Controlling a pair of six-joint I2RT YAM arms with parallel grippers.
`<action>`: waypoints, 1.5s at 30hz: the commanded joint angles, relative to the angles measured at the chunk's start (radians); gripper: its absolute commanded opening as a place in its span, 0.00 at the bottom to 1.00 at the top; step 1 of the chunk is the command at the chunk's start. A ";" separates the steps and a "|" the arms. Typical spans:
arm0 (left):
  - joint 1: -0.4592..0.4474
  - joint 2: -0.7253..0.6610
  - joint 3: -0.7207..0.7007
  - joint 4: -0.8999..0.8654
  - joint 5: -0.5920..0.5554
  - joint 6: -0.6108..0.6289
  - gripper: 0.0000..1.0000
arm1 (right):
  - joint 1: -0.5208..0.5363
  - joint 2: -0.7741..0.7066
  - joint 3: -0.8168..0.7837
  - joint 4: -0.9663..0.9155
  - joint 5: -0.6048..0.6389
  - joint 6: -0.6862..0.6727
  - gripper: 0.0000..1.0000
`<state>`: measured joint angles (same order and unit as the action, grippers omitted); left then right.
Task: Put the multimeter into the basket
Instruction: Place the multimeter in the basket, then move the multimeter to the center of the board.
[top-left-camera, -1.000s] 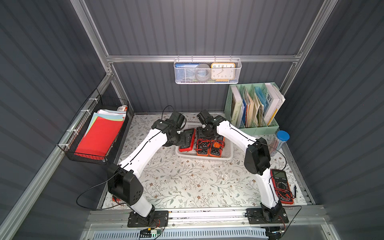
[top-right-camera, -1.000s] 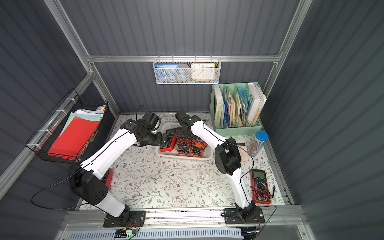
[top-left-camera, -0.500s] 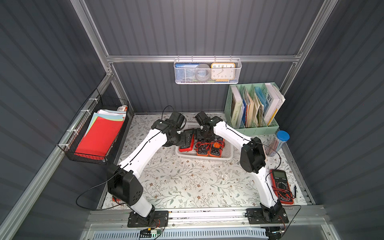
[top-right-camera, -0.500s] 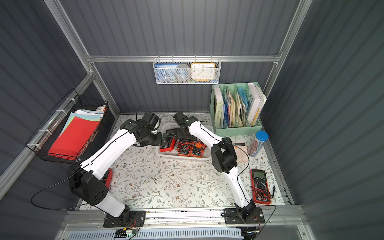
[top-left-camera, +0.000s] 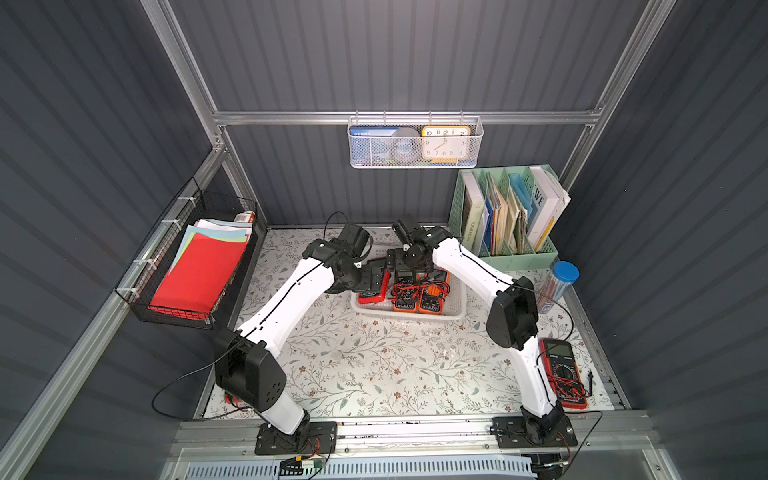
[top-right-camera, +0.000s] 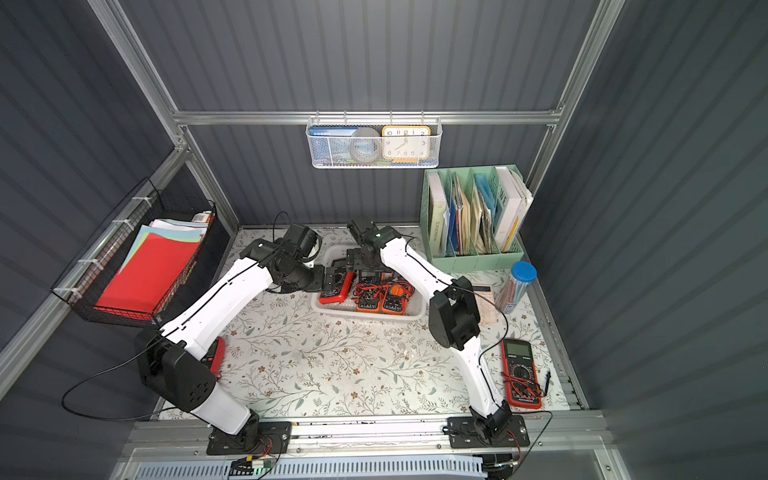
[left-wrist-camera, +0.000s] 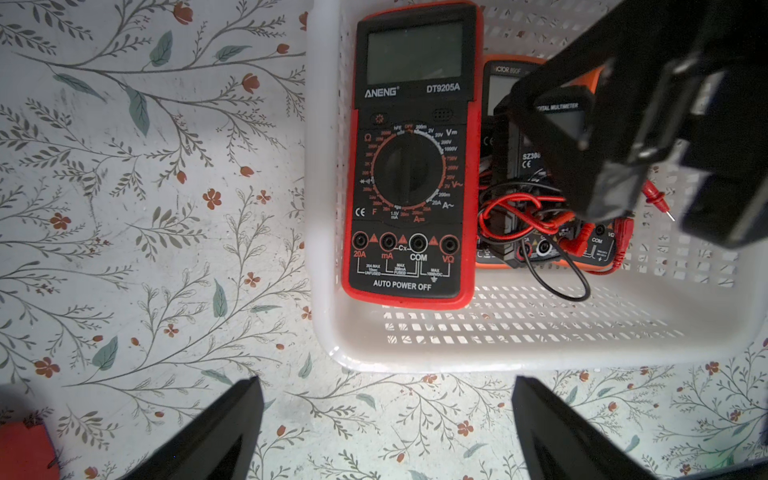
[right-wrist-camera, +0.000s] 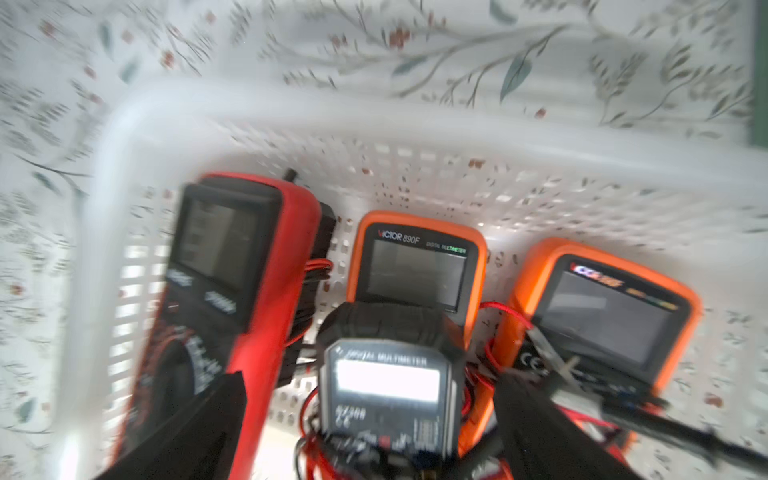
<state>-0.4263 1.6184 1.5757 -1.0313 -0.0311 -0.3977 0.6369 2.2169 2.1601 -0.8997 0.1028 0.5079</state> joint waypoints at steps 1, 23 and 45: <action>0.001 -0.010 0.023 -0.013 0.013 0.020 0.99 | -0.014 -0.085 0.007 -0.035 0.057 0.021 0.99; 0.000 -0.008 0.014 0.027 0.121 0.030 0.99 | -0.584 -0.929 -1.071 0.019 0.103 0.159 0.99; -0.011 0.000 0.020 0.041 0.190 0.026 0.99 | -1.290 -1.011 -1.344 0.062 0.076 0.264 0.99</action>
<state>-0.4305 1.6184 1.5902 -0.9825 0.1463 -0.3832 -0.6197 1.1995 0.8246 -0.8486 0.1787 0.7666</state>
